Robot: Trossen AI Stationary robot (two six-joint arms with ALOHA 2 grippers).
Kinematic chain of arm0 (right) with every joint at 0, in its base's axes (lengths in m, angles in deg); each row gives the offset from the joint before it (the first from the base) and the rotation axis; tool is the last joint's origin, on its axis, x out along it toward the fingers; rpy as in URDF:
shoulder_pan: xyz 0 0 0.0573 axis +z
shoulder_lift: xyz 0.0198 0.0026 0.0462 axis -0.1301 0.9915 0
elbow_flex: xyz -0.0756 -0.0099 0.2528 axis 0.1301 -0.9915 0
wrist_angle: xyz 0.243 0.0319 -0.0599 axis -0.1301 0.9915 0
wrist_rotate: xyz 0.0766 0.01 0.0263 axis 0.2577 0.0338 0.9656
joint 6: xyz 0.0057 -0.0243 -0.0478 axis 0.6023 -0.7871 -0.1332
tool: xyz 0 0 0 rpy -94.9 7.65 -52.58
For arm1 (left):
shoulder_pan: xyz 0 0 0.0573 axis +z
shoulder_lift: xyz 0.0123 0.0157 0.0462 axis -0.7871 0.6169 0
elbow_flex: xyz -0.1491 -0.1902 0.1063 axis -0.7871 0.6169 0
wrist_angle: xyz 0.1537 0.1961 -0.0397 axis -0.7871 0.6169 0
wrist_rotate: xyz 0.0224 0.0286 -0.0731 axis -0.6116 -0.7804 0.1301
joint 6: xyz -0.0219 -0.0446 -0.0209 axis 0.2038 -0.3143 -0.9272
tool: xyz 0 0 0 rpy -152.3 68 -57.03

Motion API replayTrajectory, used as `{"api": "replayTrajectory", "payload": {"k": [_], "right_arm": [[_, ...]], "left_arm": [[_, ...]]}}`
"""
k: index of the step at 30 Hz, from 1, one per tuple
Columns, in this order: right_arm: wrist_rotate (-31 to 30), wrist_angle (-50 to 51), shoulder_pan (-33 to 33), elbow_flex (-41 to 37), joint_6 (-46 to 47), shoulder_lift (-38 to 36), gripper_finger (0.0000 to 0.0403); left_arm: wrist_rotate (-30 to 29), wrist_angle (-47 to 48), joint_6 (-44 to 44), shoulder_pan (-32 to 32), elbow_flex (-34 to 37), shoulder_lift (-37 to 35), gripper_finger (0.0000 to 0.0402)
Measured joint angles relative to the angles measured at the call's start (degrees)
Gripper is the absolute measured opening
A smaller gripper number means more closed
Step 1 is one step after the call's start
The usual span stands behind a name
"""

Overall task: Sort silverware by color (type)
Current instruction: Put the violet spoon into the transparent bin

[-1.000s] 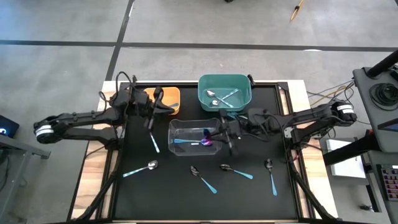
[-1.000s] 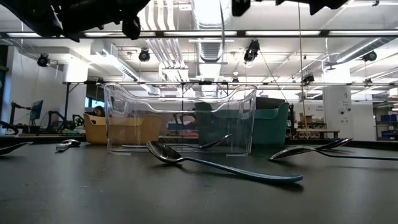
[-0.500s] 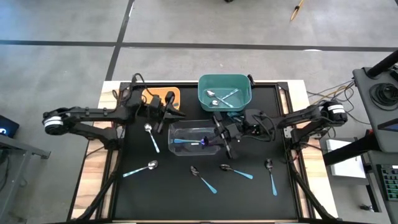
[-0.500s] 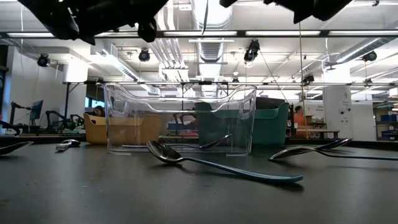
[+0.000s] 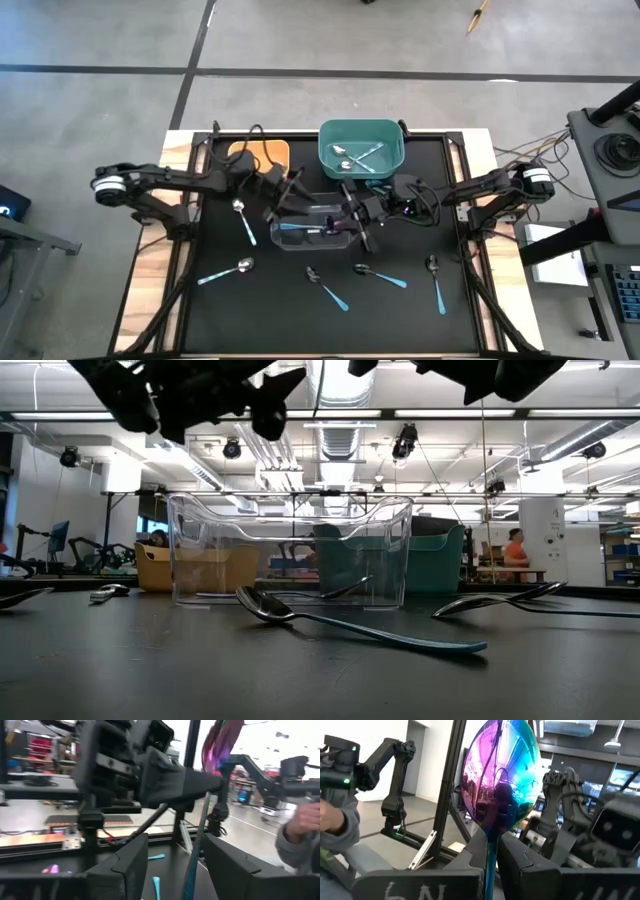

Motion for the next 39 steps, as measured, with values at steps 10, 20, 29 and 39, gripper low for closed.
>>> {"api": "replayTrajectory", "payload": {"k": [10, 20, 29, 39], "right_arm": [[-0.01, -0.27, -0.13, 0.00, -0.19, -0.01, 0.0013], [-0.03, 0.13, -0.13, 0.00, -1.17, -0.03, 0.0013], [-0.04, 0.15, -0.13, 0.00, -2.21, -0.03, 0.0013], [-0.01, 0.21, -0.13, 0.00, -2.83, -0.03, 0.0013]], "left_arm": [[3.23, -1.06, 0.01, -2.37, -6.28, 10.01, 0.0165], [15.73, -1.12, -1.66, -4.39, -12.62, 17.04, 0.0162], [15.62, -1.27, -1.07, -5.08, -13.39, 17.93, 0.0145], [15.11, -1.27, -1.73, -5.08, -13.34, 17.84, 0.0044]]}}
